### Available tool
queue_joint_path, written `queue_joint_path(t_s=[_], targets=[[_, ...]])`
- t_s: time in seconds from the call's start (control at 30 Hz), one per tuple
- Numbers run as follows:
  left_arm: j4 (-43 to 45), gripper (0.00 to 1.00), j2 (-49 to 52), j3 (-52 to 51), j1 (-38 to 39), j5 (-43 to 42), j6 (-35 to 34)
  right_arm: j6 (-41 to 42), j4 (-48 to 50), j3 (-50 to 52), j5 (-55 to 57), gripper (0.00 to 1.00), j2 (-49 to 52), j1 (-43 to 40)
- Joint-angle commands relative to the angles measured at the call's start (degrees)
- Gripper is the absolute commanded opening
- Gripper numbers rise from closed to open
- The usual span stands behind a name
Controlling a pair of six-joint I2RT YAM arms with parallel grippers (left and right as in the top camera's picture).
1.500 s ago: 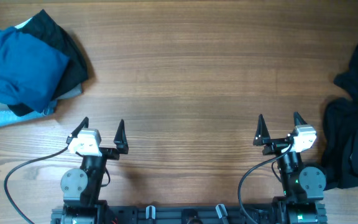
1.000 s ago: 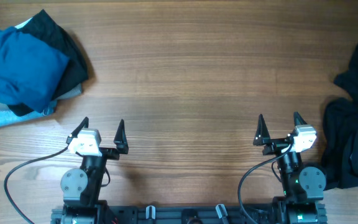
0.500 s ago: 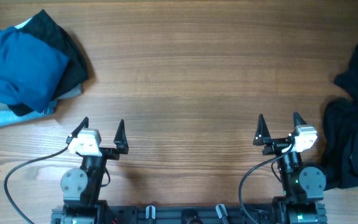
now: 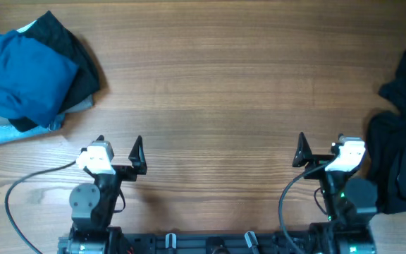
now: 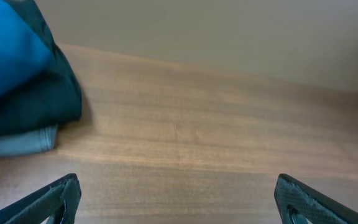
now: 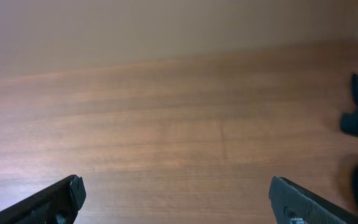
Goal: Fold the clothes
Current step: 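Reach the right gripper to the black T-shirt and grasp it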
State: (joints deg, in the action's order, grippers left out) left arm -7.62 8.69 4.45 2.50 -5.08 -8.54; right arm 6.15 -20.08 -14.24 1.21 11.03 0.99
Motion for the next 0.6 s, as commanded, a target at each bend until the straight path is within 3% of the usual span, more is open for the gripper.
queue_joint_path(t_s=[0.0, 0.2, 0.37, 0.47, 0.57], targets=[[-2.9, 1.0, 8.5, 8.8, -0.4, -0.9, -1.2, 0.2, -4.3, -7.6, 4.3, 1.0, 9.8, 0.2], [-11.3, 1.0, 24.5, 21.9, -0.4, -1.0, -1.2, 3.2, -13.4, -16.9, 5.7, 1.0, 30.0, 0.0], [-13.2, 1.0, 32.0, 25.7, -0.4, -3.1, -1.2, 3.9, -11.7, -18.7, 3.5, 1.0, 44.5, 0.0], [-13.5, 1.0, 34.3, 25.7, -0.4, -3.0, -1.2, 19.0, -14.6, -18.7, 18.2, 1.0, 51.1, -0.9], [-13.5, 1.0, 35.1, 25.7, -0.4, -3.0, -1.2, 29.6, -18.8, -18.6, 24.1, 0.98, 56.3, -5.5]])
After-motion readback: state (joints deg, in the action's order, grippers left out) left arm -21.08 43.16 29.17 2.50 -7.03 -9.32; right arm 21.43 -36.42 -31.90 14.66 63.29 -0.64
